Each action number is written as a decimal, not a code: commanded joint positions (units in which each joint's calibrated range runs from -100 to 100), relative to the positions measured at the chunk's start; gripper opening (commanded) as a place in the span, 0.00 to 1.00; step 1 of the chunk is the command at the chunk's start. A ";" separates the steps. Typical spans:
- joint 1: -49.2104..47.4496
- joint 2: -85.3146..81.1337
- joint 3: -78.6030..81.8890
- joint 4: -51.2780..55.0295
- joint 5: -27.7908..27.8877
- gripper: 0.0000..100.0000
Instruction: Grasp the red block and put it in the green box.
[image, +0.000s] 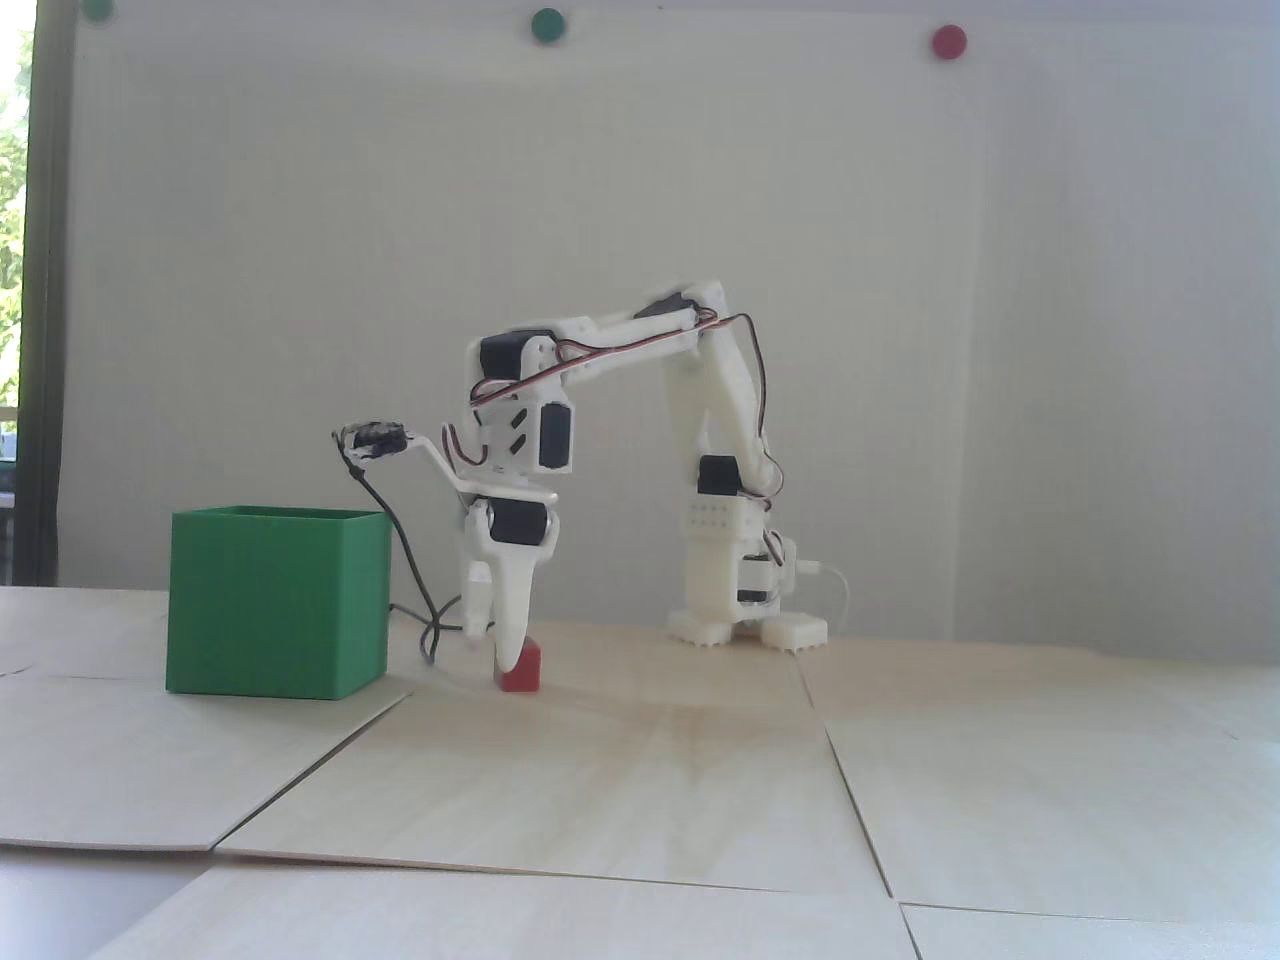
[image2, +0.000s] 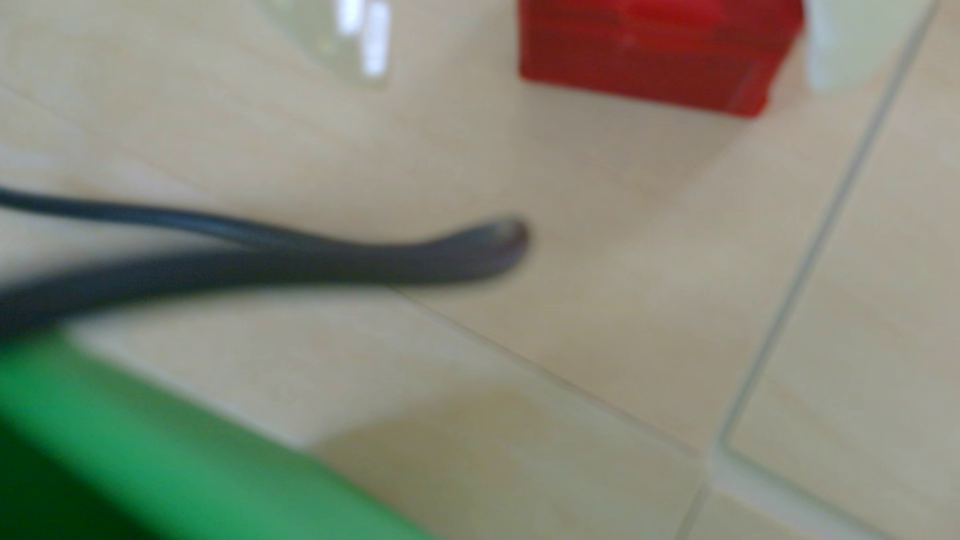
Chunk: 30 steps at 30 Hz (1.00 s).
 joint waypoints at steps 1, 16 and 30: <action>-1.64 -0.58 -0.82 -0.86 0.24 0.28; -3.01 -0.50 -0.82 -0.86 0.44 0.28; -2.61 -0.50 -0.73 -0.86 0.29 0.03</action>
